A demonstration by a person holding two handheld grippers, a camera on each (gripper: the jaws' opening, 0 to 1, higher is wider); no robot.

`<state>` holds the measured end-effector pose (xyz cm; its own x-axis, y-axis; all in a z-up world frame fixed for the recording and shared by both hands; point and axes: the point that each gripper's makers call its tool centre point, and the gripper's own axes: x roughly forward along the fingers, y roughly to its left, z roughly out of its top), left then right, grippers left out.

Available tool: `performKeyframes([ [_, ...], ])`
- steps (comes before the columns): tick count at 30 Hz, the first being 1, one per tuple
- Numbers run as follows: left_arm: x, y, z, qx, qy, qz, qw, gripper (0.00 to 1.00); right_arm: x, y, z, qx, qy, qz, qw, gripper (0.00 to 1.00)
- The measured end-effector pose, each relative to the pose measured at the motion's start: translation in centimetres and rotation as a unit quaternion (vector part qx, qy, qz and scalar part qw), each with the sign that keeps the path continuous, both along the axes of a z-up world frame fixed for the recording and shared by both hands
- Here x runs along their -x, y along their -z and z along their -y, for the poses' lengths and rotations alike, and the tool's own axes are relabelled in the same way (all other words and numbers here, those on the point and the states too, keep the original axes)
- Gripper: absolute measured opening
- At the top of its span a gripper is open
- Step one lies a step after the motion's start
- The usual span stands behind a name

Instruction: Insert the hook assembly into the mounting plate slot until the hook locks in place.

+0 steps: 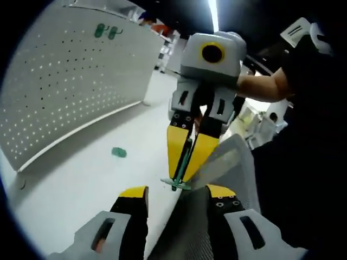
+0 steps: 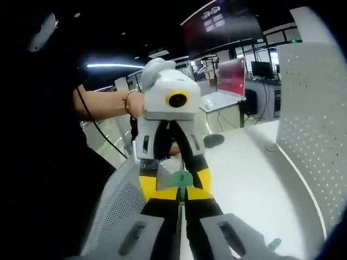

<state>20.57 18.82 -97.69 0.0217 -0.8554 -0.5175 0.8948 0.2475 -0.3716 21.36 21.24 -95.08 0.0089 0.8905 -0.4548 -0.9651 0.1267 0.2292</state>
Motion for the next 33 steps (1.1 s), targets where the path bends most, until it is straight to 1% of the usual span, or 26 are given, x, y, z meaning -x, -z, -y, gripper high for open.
performKeyframes([
  [1,-0.3,-0.3,0.0,0.006,-0.010,0.004,0.9999,0.50,-0.5,0.0,0.2,-0.001,0.014,0.002,0.9999,0.00],
  [3,-0.8,-0.5,0.0,0.010,-0.024,0.007,0.9996,0.58,-0.9,-0.1,0.5,-0.004,0.028,-0.002,0.9996,0.00],
  [7,-2.0,-1.3,-0.2,0.023,-0.057,0.023,0.9979,0.66,-2.3,-0.3,1.0,-0.011,0.073,0.005,0.9972,0.00],
  [8,-2.9,-1.8,-0.3,0.031,-0.080,0.036,0.9957,0.67,-3.0,-0.5,1.2,-0.016,0.094,0.006,0.9955,0.00],
  [9,-3.2,-2.3,-0.3,0.041,-0.089,0.041,0.9943,0.67,-3.4,-0.6,1.4,-0.018,0.106,0.007,0.9942,0.00],
  [10,-3.4,-3.1,-0.2,0.061,-0.102,0.032,0.9923,0.68,-4.0,-0.8,1.6,-0.022,0.123,0.015,0.9920,0.00],
  [11,-3.5,-3.4,-0.3,0.067,-0.109,0.032,0.9913,0.71,-4.4,-0.9,1.8,-0.022,0.134,0.020,0.9906,0.00],
  [12,-4.1,-3.8,-0.4,0.073,-0.123,0.041,0.9888,0.73,-4.8,-1.0,2.0,-0.025,0.145,0.027,0.9887,0.00],
  [13,-4.8,-4.3,-0.8,0.076,-0.139,0.055,0.9859,0.76,-5.3,-1.3,2.2,-0.033,0.163,0.027,0.9857,0.00],
  [14,-5.3,-4.5,-1.1,0.072,-0.151,0.061,0.9841,0.78,-5.7,-1.5,2.3,-0.041,0.175,0.025,0.9834,0.00],
  [15,-6.0,-5.0,-1.5,0.075,-0.164,0.079,0.9805,0.78,-5.9,-1.8,2.4,-0.052,0.185,0.023,0.9812,0.00],
  [16,-6.5,-5.5,-1.8,0.078,-0.176,0.095,0.9766,0.78,-6.0,-1.8,2.5,-0.052,0.185,0.024,0.9810,0.00],
  [18,-7.0,-6.5,-2.2,0.096,-0.199,0.093,0.9708,0.79,-6.8,-2.0,3.0,-0.057,0.213,0.030,0.9749,0.00],
  [19,-7.4,-7.3,-2.5,0.105,-0.207,0.111,0.9664,0.80,-7.4,-2.2,3.3,-0.063,0.230,0.039,0.9703,0.00],
  [21,-7.7,-7.7,-3.0,0.101,-0.218,0.121,0.9631,0.84,-8.1,-2.7,3.8,-0.072,0.258,0.046,0.9624,0.00],
  [23,-7.8,-8.0,-3.2,0.104,-0.227,0.128,0.9598,0.87,-8.9,-3.4,4.4,-0.082,0.285,0.063,0.9528,0.00],
  [24,-7.9,-8.1,-3.3,0.104,-0.230,0.130,0.9588,0.88,-9.2,-3.6,4.6,-0.085,0.295,0.066,0.9496,0.00],
  [26,-8.2,-8.2,-3.5,0.103,-0.240,0.140,0.9552,0.90,-10.0,-4.2,5.3,-0.090,0.323,0.083,0.9382,0.00],
  [27,-8.4,-8.3,-3.6,0.101,-0.245,0.147,0.9530,0.91,-10.3,-4.4,5.5,-0.095,0.333,0.090,0.9339,0.00],
  [28,-8.7,-8.6,-3.7,0.102,-0.254,0.157,0.9490,0.92,-10.8,-4.7,5.8,-0.098,0.347,0.100,0.9272,0.00],
  [29,-8.7,-8.8,-3.7,0.103,-0.255,0.158,0.9483,0.93,-11.1,-5.0,6.1,-0.102,0.355,0.108,0.9229,0.00],
  [30,-8.8,-9.2,-3.7,0.110,-0.260,0.161,0.9457,0.93,-11.6,-5.4,6.6,-0.117,0.378,0.098,0.9133,0.00],
  [31,-8.9,-9.4,-3.7,0.113,-0.263,0.164,0.9439,0.94,-12.1,-5.7,7.0,-0.122,0.394,0.098,0.9058,0.00],
  [32,-9.0,-9.5,-3.8,0.110,-0.266,0.166,0.9432,0.94,-12.6,-6.1,7.5,-0.122,0.404,0.111,0.8996,0.00],
  [33,-9.1,-9.5,-3.9,0.109,-0.270,0.170,0.9414,0.94,-13.1,-6.7,8.0,-0.117,0.413,0.132,0.8936,0.00],
])
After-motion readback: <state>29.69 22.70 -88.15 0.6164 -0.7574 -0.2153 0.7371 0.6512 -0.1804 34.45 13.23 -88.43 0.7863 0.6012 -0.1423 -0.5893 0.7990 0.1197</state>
